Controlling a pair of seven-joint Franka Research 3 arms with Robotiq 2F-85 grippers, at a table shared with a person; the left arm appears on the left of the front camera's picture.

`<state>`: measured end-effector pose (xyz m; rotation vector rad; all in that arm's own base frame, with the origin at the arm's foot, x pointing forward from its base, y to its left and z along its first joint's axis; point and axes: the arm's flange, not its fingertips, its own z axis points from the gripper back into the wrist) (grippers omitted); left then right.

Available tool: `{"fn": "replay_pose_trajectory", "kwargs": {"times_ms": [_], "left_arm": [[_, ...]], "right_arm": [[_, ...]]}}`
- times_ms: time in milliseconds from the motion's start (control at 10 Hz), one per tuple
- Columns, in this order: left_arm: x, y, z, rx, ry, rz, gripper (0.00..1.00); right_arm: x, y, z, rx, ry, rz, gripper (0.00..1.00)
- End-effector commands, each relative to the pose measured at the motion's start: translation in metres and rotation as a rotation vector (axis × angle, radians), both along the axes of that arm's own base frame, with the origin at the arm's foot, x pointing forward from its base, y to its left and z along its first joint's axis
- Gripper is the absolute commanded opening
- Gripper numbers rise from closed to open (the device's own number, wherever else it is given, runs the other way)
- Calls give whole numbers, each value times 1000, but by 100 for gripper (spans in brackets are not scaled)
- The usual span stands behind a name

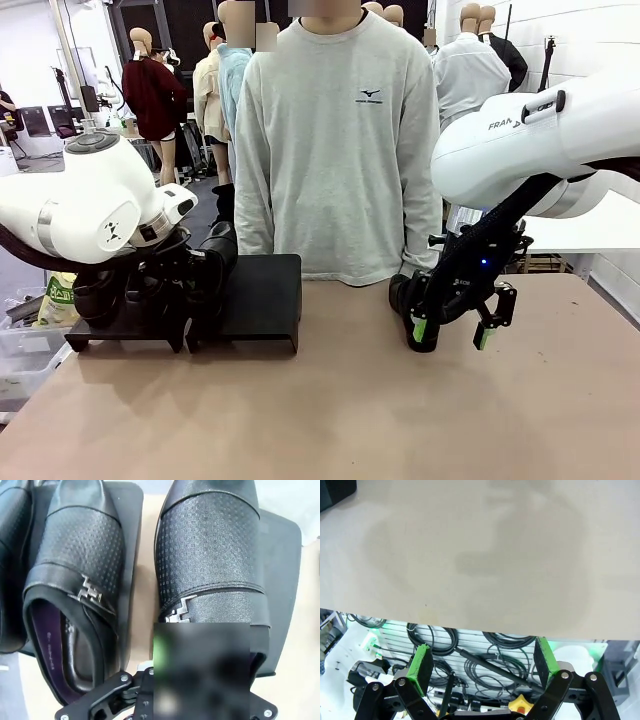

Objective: Organize the shoes by placing them on the stand.
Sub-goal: Place the Shoe from the middle of the table onto the Shoes Stand.

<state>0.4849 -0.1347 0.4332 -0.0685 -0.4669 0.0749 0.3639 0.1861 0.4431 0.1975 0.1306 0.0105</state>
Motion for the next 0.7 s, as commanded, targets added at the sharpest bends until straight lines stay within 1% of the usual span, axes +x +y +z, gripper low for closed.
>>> {"fn": "replay_pose_trajectory", "kwargs": {"times_ms": [0,200,300,600], "left_arm": [[10,3,-8,-27,-48,-23,0],[11,4,-17,-42,-33,-24,0],[13,4,-20,-53,-39,-10,0],[13,7,-21,-69,-10,25,0]], "right_arm": [[4,-1,3,-17,0,20,100],[4,-1,3,-17,0,20,100],[4,-1,3,-17,0,20,100],[4,-1,3,-17,0,20,100]]}}
